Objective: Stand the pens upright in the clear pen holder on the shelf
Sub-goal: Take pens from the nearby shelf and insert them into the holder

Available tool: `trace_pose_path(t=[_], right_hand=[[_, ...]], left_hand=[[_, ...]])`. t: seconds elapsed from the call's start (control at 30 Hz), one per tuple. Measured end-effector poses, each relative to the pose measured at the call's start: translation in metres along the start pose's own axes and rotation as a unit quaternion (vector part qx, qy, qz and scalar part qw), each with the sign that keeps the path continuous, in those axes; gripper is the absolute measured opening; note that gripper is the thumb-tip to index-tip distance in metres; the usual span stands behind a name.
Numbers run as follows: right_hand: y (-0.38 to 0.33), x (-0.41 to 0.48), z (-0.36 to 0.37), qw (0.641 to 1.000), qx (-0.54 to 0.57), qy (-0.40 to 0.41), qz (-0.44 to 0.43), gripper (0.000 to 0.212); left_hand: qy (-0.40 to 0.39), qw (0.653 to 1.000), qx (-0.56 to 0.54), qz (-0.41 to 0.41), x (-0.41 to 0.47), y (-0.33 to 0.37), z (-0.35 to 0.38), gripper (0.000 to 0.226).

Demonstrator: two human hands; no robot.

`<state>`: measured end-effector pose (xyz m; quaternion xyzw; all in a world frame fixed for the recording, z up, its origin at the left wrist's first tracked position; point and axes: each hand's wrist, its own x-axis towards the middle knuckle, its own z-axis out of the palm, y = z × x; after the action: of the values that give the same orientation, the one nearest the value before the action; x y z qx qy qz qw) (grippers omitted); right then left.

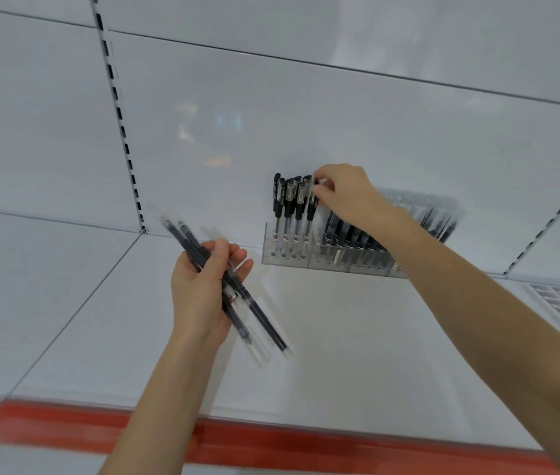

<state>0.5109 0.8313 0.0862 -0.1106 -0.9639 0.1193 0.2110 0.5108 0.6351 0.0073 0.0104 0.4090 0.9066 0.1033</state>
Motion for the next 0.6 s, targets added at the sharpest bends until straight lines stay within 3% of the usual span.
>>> trace_pose_path(t=[0.1,0.2,0.3,0.43,0.53,0.6], right_hand=[[0.003,-0.026,-0.002,0.992,0.097,0.078,0.007,0.033],[0.001,-0.058,-0.011,0.975,0.193,0.103,0.028,0.021],[-0.009,-0.093,-0.015,0.956,0.289,0.02,0.044,0.01],[-0.022,-0.123,-0.006,0.941,0.298,-0.149,0.055,0.02],[-0.025,-0.131,0.004,0.91,0.355,-0.193,0.092,0.014],[-0.024,-0.133,0.006,0.908,0.363,-0.188,0.093,0.011]], left_hand=[[0.013,1.0,-0.016,0.007,0.0,0.002,0.0,0.009],[0.023,0.999,-0.035,0.011,0.001,0.003,0.006,0.007],[0.026,0.998,-0.058,0.018,0.0,0.001,0.016,0.009],[0.017,0.996,-0.076,0.031,-0.001,-0.003,0.028,0.008],[0.005,0.997,-0.07,0.037,-0.003,-0.005,0.033,0.008],[-0.004,0.998,-0.056,0.035,-0.005,-0.006,0.033,0.007]])
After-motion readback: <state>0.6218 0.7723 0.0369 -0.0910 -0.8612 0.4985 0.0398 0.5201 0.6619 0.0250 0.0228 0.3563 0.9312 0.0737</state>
